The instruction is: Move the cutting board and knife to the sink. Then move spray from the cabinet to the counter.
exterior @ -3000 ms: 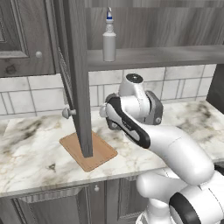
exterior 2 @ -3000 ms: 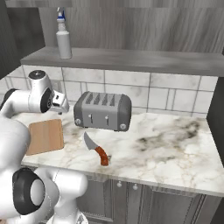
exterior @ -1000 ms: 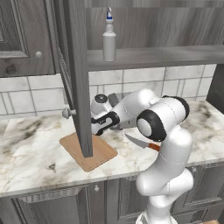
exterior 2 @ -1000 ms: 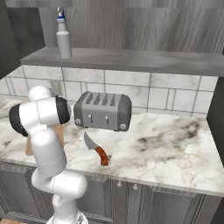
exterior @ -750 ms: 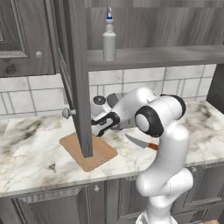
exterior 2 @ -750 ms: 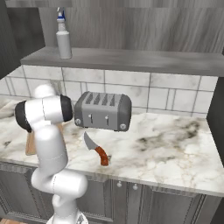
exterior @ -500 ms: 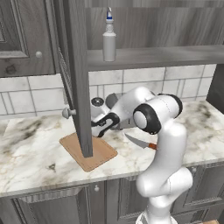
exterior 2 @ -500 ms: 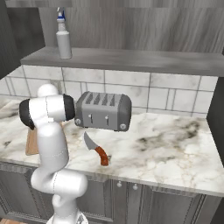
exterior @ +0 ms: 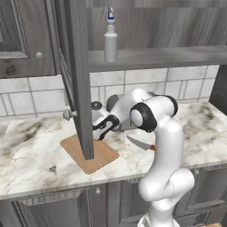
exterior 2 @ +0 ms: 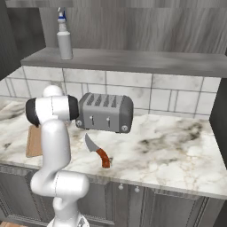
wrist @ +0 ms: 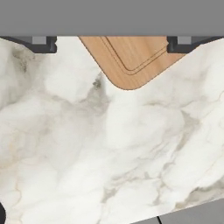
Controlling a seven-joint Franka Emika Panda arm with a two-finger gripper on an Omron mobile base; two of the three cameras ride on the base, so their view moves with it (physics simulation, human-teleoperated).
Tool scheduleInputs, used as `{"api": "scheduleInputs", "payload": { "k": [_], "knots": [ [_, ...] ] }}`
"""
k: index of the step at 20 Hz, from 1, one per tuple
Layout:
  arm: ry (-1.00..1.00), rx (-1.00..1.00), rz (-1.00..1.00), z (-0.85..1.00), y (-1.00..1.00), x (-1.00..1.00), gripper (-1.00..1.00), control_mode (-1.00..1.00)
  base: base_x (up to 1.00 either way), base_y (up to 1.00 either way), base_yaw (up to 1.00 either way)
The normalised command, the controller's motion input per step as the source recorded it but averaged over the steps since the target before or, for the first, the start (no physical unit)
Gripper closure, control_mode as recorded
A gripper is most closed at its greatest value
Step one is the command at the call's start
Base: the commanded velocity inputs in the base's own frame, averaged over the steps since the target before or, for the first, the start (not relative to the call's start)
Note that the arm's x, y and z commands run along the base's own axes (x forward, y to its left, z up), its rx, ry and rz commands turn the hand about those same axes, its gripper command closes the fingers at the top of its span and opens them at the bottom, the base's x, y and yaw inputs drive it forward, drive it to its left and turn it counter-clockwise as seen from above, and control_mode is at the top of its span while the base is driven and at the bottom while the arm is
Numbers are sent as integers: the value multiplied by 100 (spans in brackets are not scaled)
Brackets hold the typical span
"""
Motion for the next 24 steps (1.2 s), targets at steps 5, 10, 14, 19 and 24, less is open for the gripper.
{"api": "scheduleInputs", "payload": {
  "k": [5, 10, 14, 19, 24],
  "knots": [
    [1, 0, -1, -20, 7, 24, -100, -100, 0, 0, 0],
    [1, 0, 0, -20, 10, 25, -100, -100, 0, 0, 0],
    [0, 0, 0, -21, 4, 16, -100, -100, 0, 0, 0],
    [5, 0, 0, -29, 0, -6, -100, -100, 0, 0, 0],
    [8, 0, 0, -34, 0, -20, -100, -100, 0, 0, 0]
  ]
}}
